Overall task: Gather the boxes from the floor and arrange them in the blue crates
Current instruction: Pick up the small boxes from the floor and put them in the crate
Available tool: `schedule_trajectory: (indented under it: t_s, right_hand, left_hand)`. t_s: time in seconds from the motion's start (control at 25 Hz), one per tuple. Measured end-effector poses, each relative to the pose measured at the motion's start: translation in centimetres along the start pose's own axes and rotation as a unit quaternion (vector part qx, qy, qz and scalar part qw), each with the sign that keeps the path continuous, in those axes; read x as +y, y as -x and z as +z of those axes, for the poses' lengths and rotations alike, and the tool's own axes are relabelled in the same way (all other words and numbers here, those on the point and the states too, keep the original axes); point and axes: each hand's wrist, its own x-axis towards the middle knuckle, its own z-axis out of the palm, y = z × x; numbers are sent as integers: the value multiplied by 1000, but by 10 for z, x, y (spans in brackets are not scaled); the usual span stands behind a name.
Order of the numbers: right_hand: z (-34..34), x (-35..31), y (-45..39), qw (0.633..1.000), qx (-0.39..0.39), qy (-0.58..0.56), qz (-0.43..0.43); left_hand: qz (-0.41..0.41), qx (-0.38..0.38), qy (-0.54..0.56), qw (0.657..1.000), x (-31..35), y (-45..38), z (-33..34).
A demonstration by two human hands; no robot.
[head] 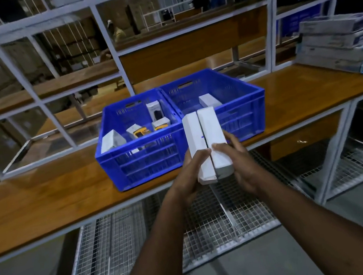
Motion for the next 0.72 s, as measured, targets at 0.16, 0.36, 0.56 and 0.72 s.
schedule_trajectory:
  t_s: [0.16, 0.36, 0.56, 0.72]
  right_hand:
    - [-21, -32, -82, 997, -75, 27, -15]
    - [-47, -88, -182, 990, -20, 132, -47]
    - [-56, -103, -246, 912, 74, 393, -91]
    - [-63, -99, -273, 863, 58, 486, -124]
  left_hand:
    - [14, 67, -42, 997, 50, -70, 13]
    - [37, 187, -186, 964, 106, -156, 30]
    - [21, 314, -409, 857, 125, -228, 36]
    - [30, 340, -556, 758, 119, -268, 43]
